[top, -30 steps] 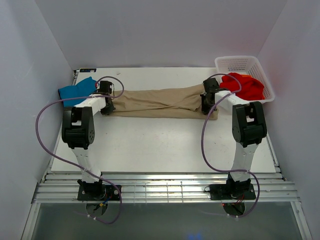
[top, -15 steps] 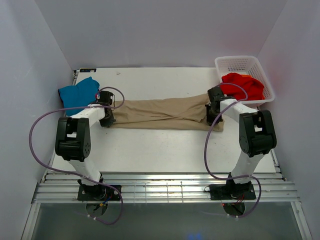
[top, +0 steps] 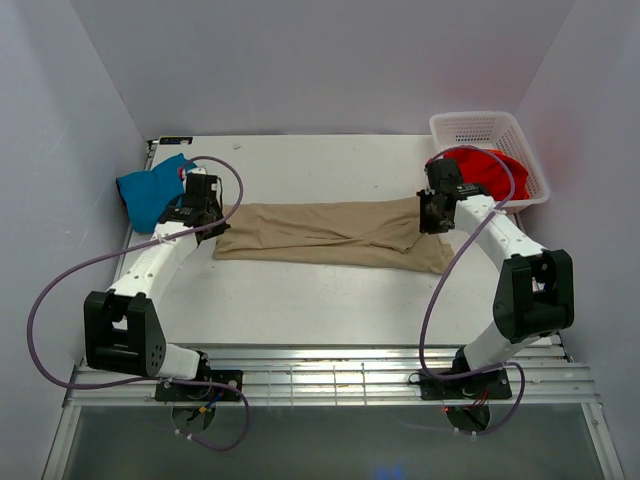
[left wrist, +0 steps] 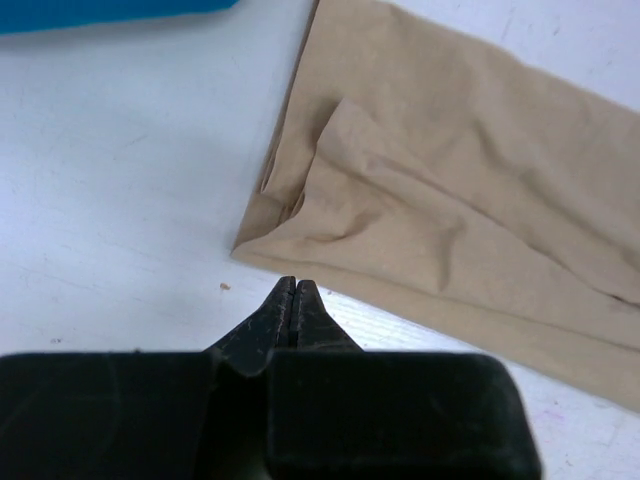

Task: Fold and stack the t-shirts
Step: Fold the tshirt

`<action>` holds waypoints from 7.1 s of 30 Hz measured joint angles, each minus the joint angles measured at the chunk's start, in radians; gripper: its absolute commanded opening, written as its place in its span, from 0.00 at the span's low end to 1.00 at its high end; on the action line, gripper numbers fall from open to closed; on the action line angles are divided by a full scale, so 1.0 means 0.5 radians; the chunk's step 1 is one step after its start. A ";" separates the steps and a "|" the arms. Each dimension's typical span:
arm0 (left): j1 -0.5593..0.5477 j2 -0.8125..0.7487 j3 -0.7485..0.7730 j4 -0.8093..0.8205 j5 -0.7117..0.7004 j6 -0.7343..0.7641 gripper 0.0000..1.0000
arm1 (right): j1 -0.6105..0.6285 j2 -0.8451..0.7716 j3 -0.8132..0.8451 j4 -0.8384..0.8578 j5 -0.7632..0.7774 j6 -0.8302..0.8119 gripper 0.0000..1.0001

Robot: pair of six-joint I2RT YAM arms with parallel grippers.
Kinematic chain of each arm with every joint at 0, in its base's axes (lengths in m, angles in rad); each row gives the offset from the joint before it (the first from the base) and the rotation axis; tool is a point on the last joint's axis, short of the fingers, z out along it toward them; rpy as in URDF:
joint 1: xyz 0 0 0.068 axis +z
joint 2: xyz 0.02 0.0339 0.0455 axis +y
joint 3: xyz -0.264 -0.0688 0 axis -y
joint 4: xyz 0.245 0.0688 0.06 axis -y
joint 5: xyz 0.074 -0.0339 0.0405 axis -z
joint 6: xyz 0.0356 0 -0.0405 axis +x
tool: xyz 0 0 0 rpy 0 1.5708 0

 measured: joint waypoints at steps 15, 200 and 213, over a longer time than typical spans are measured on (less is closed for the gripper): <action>0.004 0.397 -0.031 0.191 0.095 0.056 0.08 | 0.005 0.128 0.019 0.134 -0.277 -0.076 0.36; -0.168 0.569 -0.307 1.007 -0.184 0.122 0.34 | 0.136 0.346 -0.162 0.279 -0.211 0.204 0.10; -0.115 0.605 -0.242 0.960 -0.372 0.110 0.00 | 0.136 0.346 -0.163 0.279 -0.211 0.203 0.10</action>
